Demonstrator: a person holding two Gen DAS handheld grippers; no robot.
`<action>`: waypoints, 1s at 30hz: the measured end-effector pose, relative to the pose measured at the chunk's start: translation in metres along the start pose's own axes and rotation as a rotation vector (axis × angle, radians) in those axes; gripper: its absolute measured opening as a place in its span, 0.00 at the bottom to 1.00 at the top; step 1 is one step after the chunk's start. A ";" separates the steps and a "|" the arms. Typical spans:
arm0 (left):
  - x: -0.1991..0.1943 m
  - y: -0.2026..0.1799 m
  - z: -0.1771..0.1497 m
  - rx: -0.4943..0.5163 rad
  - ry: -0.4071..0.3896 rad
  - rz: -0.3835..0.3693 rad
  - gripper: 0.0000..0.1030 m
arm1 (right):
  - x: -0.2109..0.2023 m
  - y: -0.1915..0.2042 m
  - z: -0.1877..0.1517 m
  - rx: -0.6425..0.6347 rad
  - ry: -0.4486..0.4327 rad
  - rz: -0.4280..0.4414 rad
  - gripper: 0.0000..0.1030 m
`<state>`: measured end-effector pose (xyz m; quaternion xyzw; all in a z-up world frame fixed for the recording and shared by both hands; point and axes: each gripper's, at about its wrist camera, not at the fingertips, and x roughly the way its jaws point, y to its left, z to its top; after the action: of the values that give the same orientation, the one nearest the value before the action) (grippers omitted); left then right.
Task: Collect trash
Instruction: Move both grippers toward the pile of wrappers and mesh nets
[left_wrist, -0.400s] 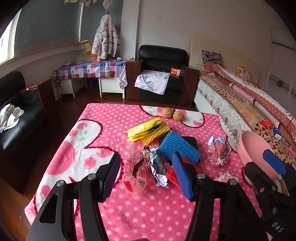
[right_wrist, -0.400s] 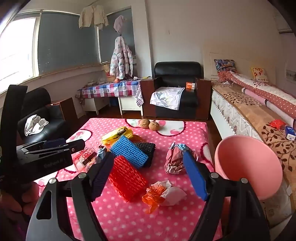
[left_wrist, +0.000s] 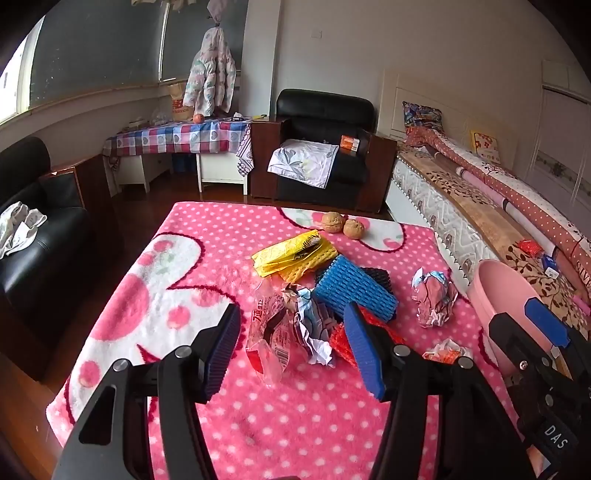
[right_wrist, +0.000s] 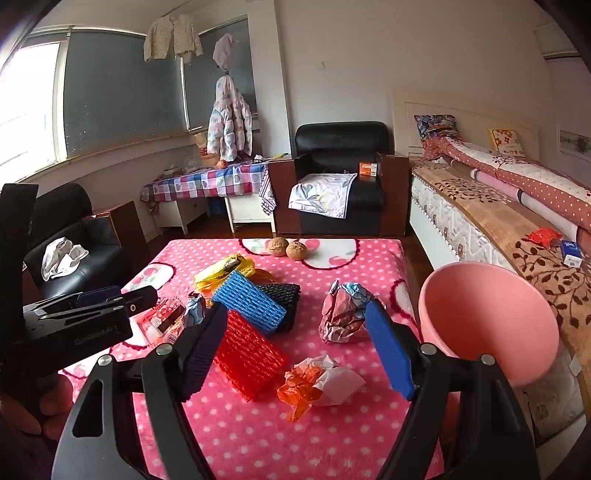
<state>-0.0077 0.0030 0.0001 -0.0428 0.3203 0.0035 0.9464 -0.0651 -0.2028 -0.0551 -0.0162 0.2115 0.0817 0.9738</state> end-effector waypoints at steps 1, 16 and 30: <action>0.000 -0.001 0.001 0.002 0.000 0.002 0.56 | 0.000 0.000 0.000 -0.001 0.002 -0.001 0.75; -0.009 0.002 -0.006 -0.015 -0.003 0.001 0.56 | 0.002 0.001 -0.003 0.021 0.025 0.015 0.75; -0.009 0.007 -0.008 -0.026 0.011 0.002 0.56 | 0.003 -0.003 -0.007 0.034 0.041 0.004 0.75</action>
<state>-0.0196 0.0096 -0.0014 -0.0548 0.3253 0.0084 0.9440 -0.0648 -0.2060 -0.0627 -0.0008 0.2328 0.0799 0.9692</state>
